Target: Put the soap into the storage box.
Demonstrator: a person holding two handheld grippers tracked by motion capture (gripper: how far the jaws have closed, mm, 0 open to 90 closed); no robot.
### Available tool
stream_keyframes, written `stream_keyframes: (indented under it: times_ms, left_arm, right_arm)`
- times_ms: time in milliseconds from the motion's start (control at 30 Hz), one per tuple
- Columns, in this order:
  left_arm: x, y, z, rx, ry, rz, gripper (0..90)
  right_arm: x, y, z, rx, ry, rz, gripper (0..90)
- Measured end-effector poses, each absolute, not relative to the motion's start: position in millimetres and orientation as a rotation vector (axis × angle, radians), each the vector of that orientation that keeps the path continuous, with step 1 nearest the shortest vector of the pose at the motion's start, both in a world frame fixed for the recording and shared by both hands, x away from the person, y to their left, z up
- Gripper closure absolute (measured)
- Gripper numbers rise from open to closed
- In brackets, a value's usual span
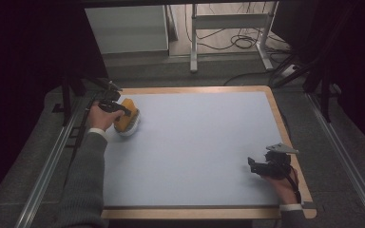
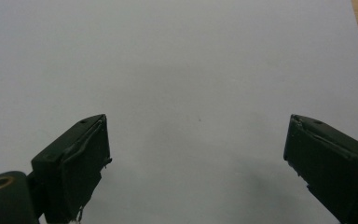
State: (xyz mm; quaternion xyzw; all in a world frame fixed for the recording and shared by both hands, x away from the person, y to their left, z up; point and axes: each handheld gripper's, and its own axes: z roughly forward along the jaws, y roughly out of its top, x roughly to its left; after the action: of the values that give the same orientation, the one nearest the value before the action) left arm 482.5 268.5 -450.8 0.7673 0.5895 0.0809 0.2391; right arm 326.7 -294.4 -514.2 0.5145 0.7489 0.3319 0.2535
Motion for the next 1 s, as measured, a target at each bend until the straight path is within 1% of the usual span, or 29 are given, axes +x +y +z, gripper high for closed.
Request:
stream_keyframes:
  times_ms: [367,400,533,567,600,667,767,1000]
  left_arm:
    - [484,267,-460,2.092,1.624,0.202,60.3]
    - [482,269,-457,2.050,1.613,0.213,58.6]
    - [476,271,-446,2.034,1.596,0.265,49.2]
    - [476,271,-446,2.034,1.596,0.265,45.7]
    - [472,271,-440,2.018,1.591,0.317,42.9]
    - [468,271,-435,2.008,1.583,0.330,39.3]
    - [466,272,-433,2.012,1.573,0.335,34.9]
    - [459,272,-430,2.023,1.557,0.355,30.4]
  right_arm:
    - [327,-295,-514,1.400,2.033,0.904,6.8]
    - [327,-295,-514,1.401,2.033,0.905,6.8]
    - [327,-295,-514,1.400,2.039,0.904,6.8]
    - [327,-295,-514,1.400,2.039,0.904,6.8]
    - [327,-294,-514,1.398,2.042,0.902,6.7]
    - [327,-293,-514,1.395,2.045,0.904,6.7]
    - [327,-293,-514,1.393,2.045,0.905,6.7]
    - [327,-293,-514,1.394,2.046,0.905,6.7]
